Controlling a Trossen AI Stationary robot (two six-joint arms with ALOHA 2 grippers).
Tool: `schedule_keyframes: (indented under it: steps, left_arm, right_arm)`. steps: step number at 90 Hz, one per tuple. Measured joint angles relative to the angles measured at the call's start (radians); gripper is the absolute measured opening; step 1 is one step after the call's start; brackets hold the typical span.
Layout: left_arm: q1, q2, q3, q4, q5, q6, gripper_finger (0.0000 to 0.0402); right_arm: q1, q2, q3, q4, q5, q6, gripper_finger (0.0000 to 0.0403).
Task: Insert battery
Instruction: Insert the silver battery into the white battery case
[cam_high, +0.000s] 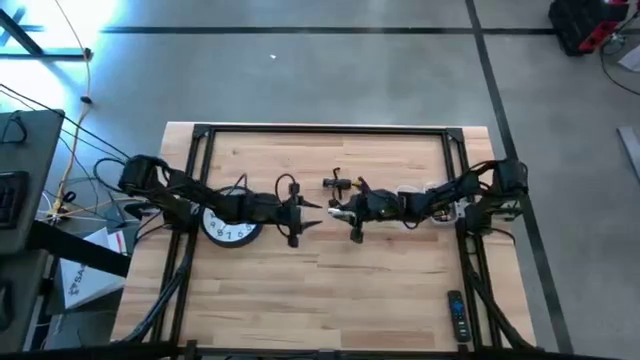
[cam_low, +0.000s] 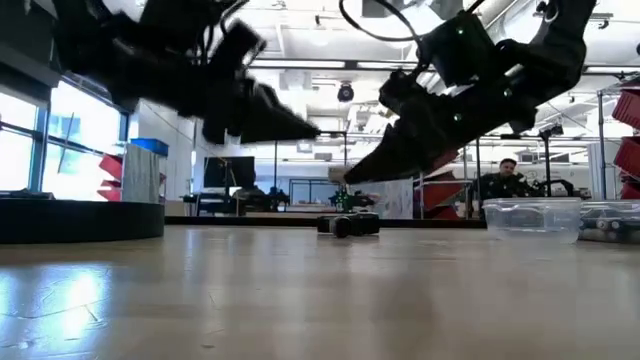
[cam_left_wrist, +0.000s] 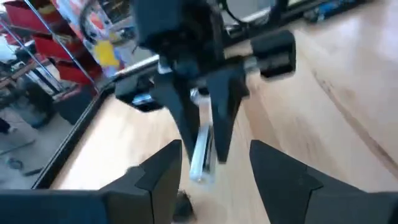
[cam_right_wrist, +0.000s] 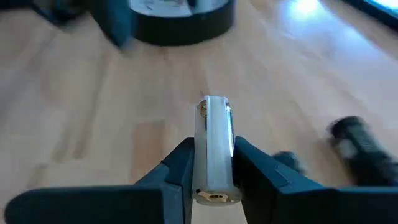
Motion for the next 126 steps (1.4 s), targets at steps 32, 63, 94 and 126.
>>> schedule_keyframes:
  steps: [32, 63, 94, 126]
  left_arm:
    - [0.001, 0.183, 0.000, 0.281, 0.003, 0.146, 0.0172]
    - [0.024, 0.195, 0.002, 0.297, 0.001, 0.217, 0.0173]
    - [0.031, 0.195, 0.004, 0.289, 0.083, 0.292, 0.0173]
    - [0.034, 0.195, 0.115, 0.102, 0.181, 0.335, 0.0173]
  right_arm:
    - [-0.022, 0.000, 0.047, -0.070, -0.117, 0.196, 0.0072]
    - [-0.022, -0.001, 0.128, -0.231, -0.120, 0.222, 0.0072]
    - [-0.022, -0.001, 0.190, -0.418, -0.129, 0.220, 0.0072]
    - [-0.033, 0.000, 0.258, -0.541, -0.211, 0.166, 0.0072]
